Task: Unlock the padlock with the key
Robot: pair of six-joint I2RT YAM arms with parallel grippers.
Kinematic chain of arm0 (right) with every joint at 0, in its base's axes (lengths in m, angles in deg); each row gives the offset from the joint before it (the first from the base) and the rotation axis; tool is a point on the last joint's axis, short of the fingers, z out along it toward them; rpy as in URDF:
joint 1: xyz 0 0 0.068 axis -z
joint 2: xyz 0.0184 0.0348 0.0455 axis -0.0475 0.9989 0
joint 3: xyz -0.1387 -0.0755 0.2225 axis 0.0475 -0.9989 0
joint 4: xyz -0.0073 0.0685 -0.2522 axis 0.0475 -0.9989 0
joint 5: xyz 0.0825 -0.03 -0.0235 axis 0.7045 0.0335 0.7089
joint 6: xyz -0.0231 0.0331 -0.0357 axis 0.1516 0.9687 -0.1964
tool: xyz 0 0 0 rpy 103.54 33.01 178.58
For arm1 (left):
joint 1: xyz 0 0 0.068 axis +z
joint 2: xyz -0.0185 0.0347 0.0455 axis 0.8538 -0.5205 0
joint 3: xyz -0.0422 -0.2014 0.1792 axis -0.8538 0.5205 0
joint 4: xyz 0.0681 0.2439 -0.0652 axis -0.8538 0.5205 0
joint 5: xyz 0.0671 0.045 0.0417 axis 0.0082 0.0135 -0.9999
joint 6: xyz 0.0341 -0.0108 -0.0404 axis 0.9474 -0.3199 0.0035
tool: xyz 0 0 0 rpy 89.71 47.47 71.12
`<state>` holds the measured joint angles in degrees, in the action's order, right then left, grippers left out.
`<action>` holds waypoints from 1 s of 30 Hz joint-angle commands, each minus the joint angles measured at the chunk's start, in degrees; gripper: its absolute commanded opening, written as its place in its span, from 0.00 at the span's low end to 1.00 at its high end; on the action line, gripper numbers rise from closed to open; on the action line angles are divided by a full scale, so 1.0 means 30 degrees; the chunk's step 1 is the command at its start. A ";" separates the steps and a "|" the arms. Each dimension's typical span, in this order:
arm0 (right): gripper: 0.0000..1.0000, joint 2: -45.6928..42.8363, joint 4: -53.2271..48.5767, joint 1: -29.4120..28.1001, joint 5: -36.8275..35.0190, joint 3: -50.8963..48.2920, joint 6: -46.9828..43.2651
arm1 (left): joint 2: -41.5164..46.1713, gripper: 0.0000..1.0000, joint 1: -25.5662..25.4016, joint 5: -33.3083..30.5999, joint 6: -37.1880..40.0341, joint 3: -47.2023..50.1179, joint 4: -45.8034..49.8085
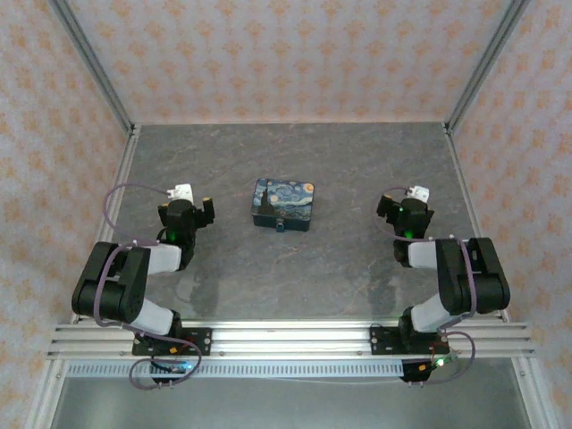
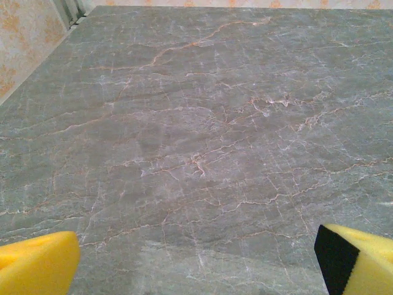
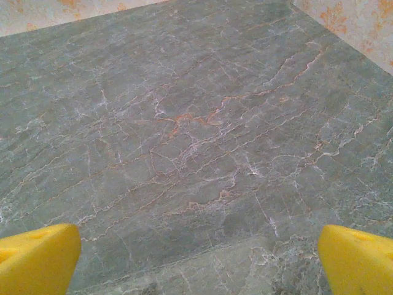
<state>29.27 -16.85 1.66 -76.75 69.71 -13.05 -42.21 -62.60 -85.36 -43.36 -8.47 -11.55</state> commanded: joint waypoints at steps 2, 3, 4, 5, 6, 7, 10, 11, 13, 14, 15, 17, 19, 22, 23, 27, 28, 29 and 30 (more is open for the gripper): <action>0.99 0.0120 0.0732 0.0119 0.0196 0.0368 -0.0314 | -0.0217 1.00 0.0240 -0.0648 0.0425 -0.0483 -0.0714; 0.99 0.0114 0.0735 0.0119 0.0173 0.0383 -0.0329 | -0.0219 1.00 0.0242 -0.0626 0.0425 -0.0503 -0.0721; 0.99 0.0135 0.0731 0.0119 0.0178 0.0352 -0.0307 | -0.0205 1.00 0.0238 -0.0648 0.0422 -0.0502 -0.0715; 0.99 0.0120 0.0746 0.0104 0.0181 0.0344 -0.0319 | -0.0208 1.00 0.0240 -0.0648 0.0444 -0.0504 -0.0716; 0.99 0.0106 0.0751 0.0104 0.0181 0.0354 -0.0331 | -0.0212 1.00 0.0238 -0.0648 0.0426 -0.0503 -0.0725; 0.99 0.0107 0.0774 0.0119 0.0182 0.0352 -0.0310 | -0.0218 1.00 0.0249 -0.0648 0.0425 -0.0505 -0.0714; 0.99 0.0106 0.0748 0.0119 0.0182 0.0369 -0.0312 | -0.0220 1.00 0.0231 -0.0640 0.0424 -0.0505 -0.0737; 0.99 0.0113 0.0733 0.0119 0.0174 0.0368 -0.0331 | -0.0232 1.00 0.0238 -0.0648 0.0422 -0.0505 -0.0714; 0.99 0.0108 0.0705 0.0120 0.0167 0.0380 -0.0311 | -0.0219 1.00 0.0238 -0.0648 0.0404 -0.0505 -0.0721; 0.99 0.0126 0.0709 0.0117 0.0159 0.0394 -0.0324 | -0.0244 1.00 0.0238 -0.0644 0.0398 -0.0505 -0.0721; 0.99 0.0163 0.0715 0.0119 0.0156 0.0398 -0.0307 | -0.0202 1.00 0.0246 -0.0648 0.0396 -0.0505 -0.0704; 0.99 0.0146 0.0675 0.0126 0.0154 0.0396 -0.0310 | -0.0230 1.00 0.0238 -0.0648 0.0396 -0.0505 -0.0685; 0.99 0.0135 0.0673 0.0119 0.0173 0.0404 -0.0314 | -0.0220 1.00 0.0238 -0.0648 0.0412 -0.0512 -0.0710; 0.99 0.0147 0.0704 0.0115 0.0182 0.0410 -0.0307 | -0.0219 1.00 0.0246 -0.0648 0.0394 -0.0505 -0.0734; 0.99 0.0113 0.0713 0.0119 0.0182 0.0369 -0.0323 | -0.0219 1.00 0.0237 -0.0646 0.0403 -0.0505 -0.0714; 0.99 -0.0270 0.0336 0.0119 -0.0150 0.0430 -0.0199 | -0.0126 1.00 0.0238 -0.0730 0.0391 -0.0510 -0.0654; 0.99 -0.0656 -0.0199 0.0115 -0.0403 0.0572 -0.0078 | 0.0139 1.00 0.0238 -0.0786 0.0345 -0.0657 -0.0229; 0.99 -0.1368 -0.1277 0.0118 -0.0519 0.0811 -0.0016 | 0.0702 1.00 0.0238 -0.0780 0.0360 -0.0979 0.0785; 0.99 -0.2127 -0.2640 0.0119 -0.0604 0.1190 0.0066 | 0.1455 1.00 0.0222 -0.0865 0.0341 -0.1406 0.2122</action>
<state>27.96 -19.40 1.66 -77.01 70.21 -13.27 -41.90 -62.60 -85.69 -43.07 -9.24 -10.11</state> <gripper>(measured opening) 0.992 0.997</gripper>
